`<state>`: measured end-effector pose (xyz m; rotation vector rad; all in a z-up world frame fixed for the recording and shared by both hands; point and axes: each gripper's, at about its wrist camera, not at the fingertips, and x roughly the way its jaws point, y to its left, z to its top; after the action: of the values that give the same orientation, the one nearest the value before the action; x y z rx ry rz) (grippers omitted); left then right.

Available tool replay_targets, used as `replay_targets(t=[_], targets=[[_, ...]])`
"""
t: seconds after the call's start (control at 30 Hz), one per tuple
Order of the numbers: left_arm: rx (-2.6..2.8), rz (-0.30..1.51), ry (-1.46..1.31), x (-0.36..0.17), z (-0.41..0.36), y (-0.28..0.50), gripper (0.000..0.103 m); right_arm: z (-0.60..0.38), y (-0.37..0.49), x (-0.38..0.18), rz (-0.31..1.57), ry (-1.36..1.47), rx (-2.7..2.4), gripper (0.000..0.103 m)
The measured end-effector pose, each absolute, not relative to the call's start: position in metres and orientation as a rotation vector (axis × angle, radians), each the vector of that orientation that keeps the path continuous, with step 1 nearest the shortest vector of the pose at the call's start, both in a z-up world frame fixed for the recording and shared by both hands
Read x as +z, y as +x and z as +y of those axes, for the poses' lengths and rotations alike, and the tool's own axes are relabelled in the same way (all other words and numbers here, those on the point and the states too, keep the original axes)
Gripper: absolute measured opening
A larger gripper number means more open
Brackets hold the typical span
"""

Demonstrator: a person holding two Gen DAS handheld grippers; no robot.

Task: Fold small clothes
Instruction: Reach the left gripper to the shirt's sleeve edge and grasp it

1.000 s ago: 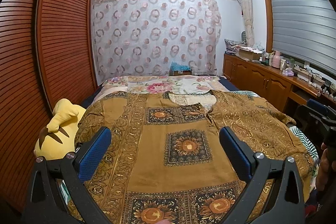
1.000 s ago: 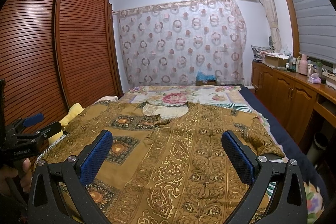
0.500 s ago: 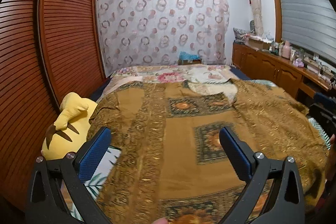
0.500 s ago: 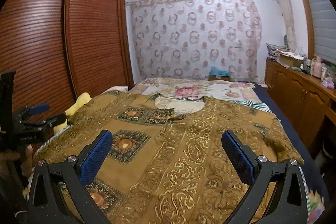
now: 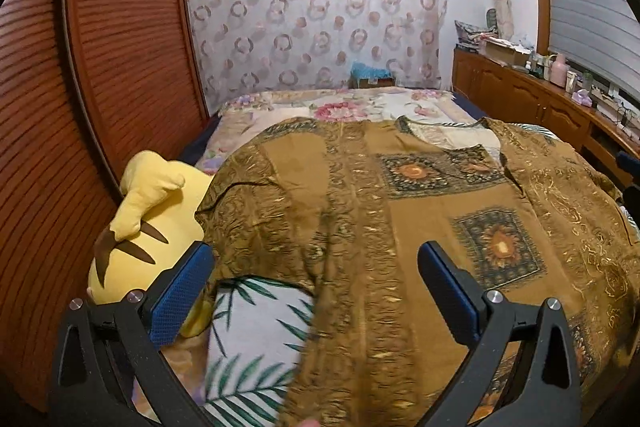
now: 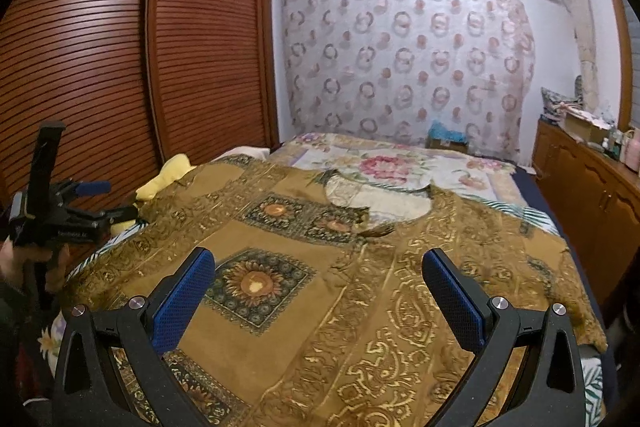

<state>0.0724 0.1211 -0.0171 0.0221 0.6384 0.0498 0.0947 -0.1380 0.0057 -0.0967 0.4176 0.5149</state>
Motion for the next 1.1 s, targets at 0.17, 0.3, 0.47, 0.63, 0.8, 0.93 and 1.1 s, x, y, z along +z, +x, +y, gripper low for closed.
replay_targets(t=[0.17,0.3,0.47,0.63,0.8,0.93,1.1], targets=[[0.038,0.691,-0.039,-0.026,0.155,0.089,0.091,-0.13,0.111,0.009,0.456,-0.129,0.541,0.103],[0.076,0.735,-0.035,-0.036,0.176,0.101,0.082,-0.123,0.125,0.015,0.463,-0.159,0.554,0.103],[0.069,0.8,-0.046,-0.052,0.195,0.118,0.081,-0.111,0.139,0.009,0.496,-0.21,0.582,0.103],[0.039,0.874,-0.071,-0.066,0.208,0.134,0.072,-0.101,0.155,0.005,0.567,-0.215,0.625,0.103],[-0.012,0.878,-0.091,-0.067,0.211,0.14,0.054,-0.099,0.167,0.01,0.607,-0.2,0.657,0.103],[-0.034,0.897,-0.084,-0.071,0.21,0.143,0.035,-0.097,0.165,0.009,0.609,-0.204,0.67,0.103],[-0.022,0.886,-0.042,-0.07,0.209,0.141,0.021,-0.093,0.163,0.001,0.607,-0.209,0.669,0.103]])
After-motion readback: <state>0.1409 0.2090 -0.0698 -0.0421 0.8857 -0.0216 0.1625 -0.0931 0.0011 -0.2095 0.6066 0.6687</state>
